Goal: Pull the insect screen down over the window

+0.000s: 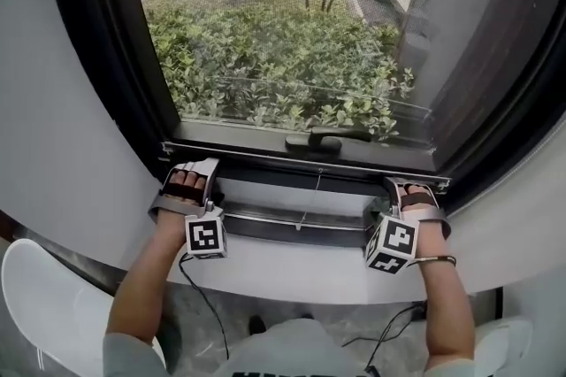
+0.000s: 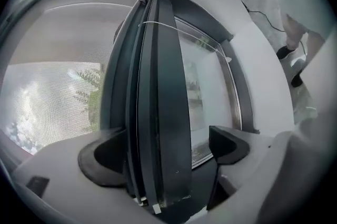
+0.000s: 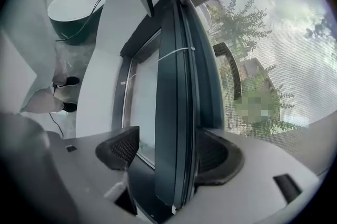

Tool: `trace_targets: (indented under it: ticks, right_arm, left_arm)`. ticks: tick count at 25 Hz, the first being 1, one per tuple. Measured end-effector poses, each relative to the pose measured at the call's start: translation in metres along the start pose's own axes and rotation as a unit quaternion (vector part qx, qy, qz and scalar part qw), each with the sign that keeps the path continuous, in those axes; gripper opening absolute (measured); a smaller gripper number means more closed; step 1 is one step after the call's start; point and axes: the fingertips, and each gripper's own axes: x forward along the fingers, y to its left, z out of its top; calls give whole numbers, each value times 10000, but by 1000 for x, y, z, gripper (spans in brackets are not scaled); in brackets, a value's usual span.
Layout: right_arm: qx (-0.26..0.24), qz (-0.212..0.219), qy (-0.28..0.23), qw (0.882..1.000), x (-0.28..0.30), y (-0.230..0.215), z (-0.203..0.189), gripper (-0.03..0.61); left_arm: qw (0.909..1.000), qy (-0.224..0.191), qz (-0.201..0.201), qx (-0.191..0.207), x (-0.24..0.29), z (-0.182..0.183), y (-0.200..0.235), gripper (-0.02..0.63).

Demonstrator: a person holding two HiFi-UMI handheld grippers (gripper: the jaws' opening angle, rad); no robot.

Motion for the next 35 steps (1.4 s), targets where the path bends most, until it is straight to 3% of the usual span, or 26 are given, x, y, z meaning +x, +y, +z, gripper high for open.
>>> trace_targets:
  ticks: [4,10,13,19,22,26,32,35]
  right_arm:
    - [12,-161,-81,9998,2,-2,1,337]
    - [-100,-420,-205,9989,6,-3,1,337]
    - [-21,-454,-318,9985,7,-4,1,337]
    - [418,283,-285,9983,-3,2,3,337]
    - [377,356,-212,9984,-6,2,5,337]
    - [348,179,-231,9990,-4,1,6,337]
    - [416,-526,-566,9961,5,0,5,337]
    - [356,-872,-563,9940,7,-2,7,337]
  left_arm:
    - [9999,-29,-126,-45,-1,-2,-7,497]
    - [9995,16,274,-164,2,-3,4,494]
    - [9991,94,322,-261,0,-3,16,352]
    - [9991,151,-159,-356,-4,0,9,345]
    - [9980,222,-447,-394,-7,-1,7,345]
    - [9971,336,-584,-364,-7,-4,4,347]
    - [9975,454,-278,-456,0,-3,-3,413]
    - [9976,589,-75,-367,2,-7,1,414]
